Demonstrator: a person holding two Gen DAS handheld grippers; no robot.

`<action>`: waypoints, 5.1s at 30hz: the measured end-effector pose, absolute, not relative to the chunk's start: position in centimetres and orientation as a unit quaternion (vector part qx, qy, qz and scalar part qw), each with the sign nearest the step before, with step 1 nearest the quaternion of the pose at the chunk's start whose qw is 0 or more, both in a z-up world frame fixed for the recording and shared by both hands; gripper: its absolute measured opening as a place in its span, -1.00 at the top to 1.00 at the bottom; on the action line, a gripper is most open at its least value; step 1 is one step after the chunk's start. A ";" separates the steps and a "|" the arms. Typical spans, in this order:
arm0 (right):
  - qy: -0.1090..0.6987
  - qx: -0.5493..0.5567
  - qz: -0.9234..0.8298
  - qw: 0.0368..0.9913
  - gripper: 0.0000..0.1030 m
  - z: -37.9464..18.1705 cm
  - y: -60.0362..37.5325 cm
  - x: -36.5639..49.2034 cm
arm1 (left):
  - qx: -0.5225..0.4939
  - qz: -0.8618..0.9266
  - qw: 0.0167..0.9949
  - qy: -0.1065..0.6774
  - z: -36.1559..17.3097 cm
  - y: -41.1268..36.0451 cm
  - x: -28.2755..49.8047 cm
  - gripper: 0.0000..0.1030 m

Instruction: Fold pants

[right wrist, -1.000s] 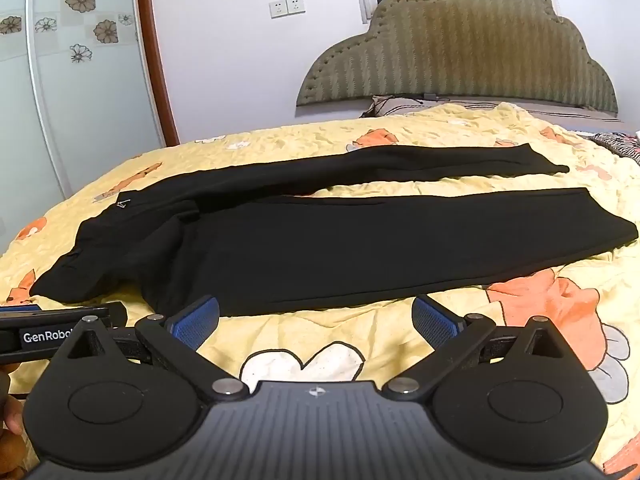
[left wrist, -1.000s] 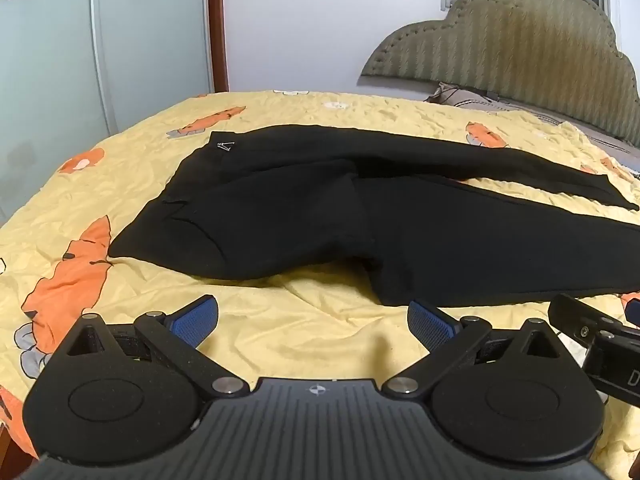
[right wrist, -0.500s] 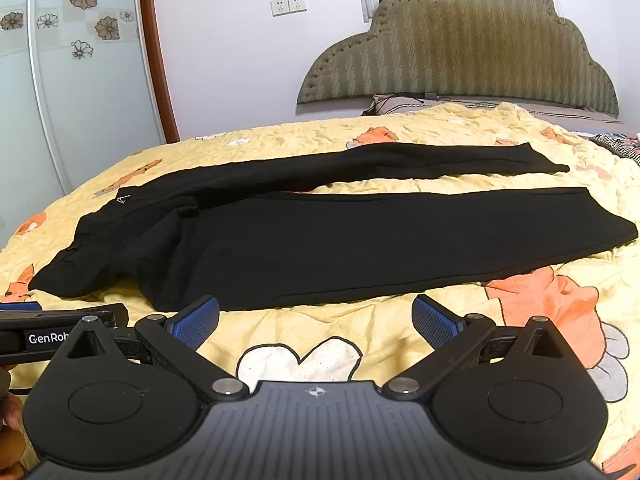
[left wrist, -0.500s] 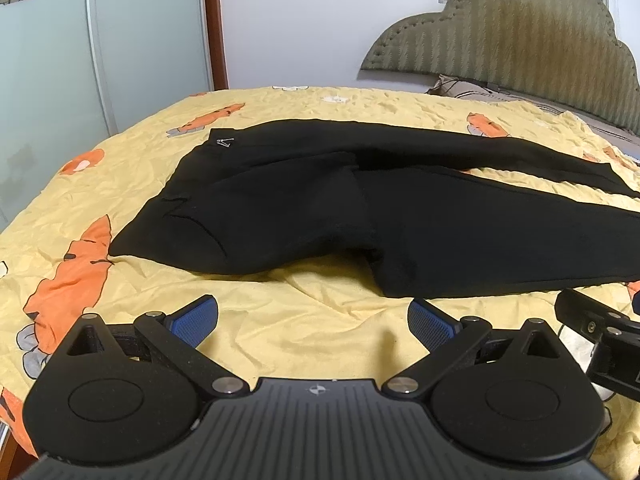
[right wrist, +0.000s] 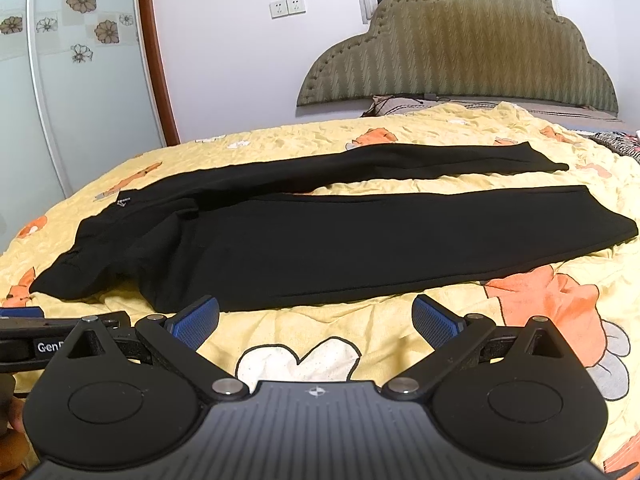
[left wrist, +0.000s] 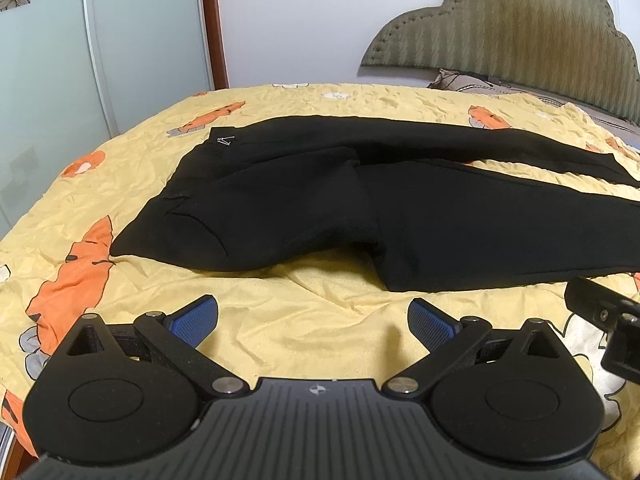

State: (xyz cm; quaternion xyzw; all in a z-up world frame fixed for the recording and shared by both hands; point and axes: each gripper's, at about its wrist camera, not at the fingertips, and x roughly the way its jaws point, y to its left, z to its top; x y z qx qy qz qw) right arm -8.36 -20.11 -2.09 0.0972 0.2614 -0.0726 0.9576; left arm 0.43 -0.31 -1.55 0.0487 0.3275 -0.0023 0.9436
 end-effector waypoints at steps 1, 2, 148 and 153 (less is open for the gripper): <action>0.261 0.098 -0.072 0.957 -1.00 -2.1 -20.2 -8.3 | 0.049 -0.001 0.944 0.327 -1.6 -0.3 0.4 -1.00; 0.262 0.098 -0.072 0.957 -1.00 -2.0 -20.2 -8.3 | 0.050 -0.001 0.944 0.327 -1.6 -0.3 0.4 -1.00; 0.179 -0.319 0.397 0.842 0.42 -1.7 -12.0 1.2 | -0.032 -0.002 0.903 0.428 0.8 12.7 11.8 0.17; 0.181 -0.327 0.278 0.885 0.42 -0.2 -19.1 -0.5 | -0.034 -0.059 0.911 0.407 3.5 10.0 10.9 -0.20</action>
